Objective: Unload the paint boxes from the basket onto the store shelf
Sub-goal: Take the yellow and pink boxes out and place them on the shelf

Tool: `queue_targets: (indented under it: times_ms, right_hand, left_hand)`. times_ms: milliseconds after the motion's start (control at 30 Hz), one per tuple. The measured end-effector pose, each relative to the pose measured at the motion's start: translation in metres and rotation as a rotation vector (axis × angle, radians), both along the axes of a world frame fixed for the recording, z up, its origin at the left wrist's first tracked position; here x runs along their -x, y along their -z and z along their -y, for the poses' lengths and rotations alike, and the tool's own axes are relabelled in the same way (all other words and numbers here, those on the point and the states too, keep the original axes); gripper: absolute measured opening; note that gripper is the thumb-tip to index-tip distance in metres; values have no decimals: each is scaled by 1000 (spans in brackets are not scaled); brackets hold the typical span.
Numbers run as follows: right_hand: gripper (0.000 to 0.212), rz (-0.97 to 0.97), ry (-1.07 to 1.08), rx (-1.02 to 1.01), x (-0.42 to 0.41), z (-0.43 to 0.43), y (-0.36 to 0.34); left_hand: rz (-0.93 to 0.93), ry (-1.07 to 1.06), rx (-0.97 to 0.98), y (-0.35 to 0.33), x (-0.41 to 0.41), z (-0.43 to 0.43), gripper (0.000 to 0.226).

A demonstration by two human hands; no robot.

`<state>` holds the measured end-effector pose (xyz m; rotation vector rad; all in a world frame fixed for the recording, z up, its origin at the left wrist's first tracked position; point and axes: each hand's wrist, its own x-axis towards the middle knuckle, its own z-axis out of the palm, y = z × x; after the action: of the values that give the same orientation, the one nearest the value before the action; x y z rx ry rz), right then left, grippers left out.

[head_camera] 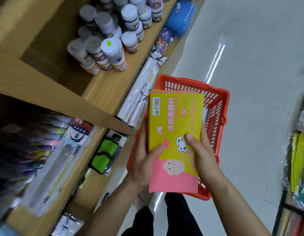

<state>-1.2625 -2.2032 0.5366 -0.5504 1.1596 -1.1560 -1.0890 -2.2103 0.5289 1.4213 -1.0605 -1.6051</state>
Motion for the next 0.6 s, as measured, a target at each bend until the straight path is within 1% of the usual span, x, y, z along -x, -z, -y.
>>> queue_targets:
  times_ms: [67, 133, 333, 433, 533, 600]
  right_hand:
    - [65, 10, -16, 35, -9, -1, -32]
    - [63, 46, -49, 71, -21, -2, -64]
    - [64, 151, -241, 186, -78, -25, -150]
    - [64, 179, -364, 192, -114, -48, -185]
    - [53, 146, -503, 244, -151, -74, -212]
    - [51, 88, -555, 284, -179, -86, -230]
  left_hand:
    - [-1, -21, 14, -33, -11, -2, 87]
    - [1, -51, 43, -68, -23, -8, 93]
    - [-2, -238, 188, -166, -74, -67, 84]
    - [46, -344, 241, -201, -110, -110, 84]
    - [74, -426, 317, -228, -149, -155, 85]
    - [135, -481, 351, -243, -177, -179, 84]
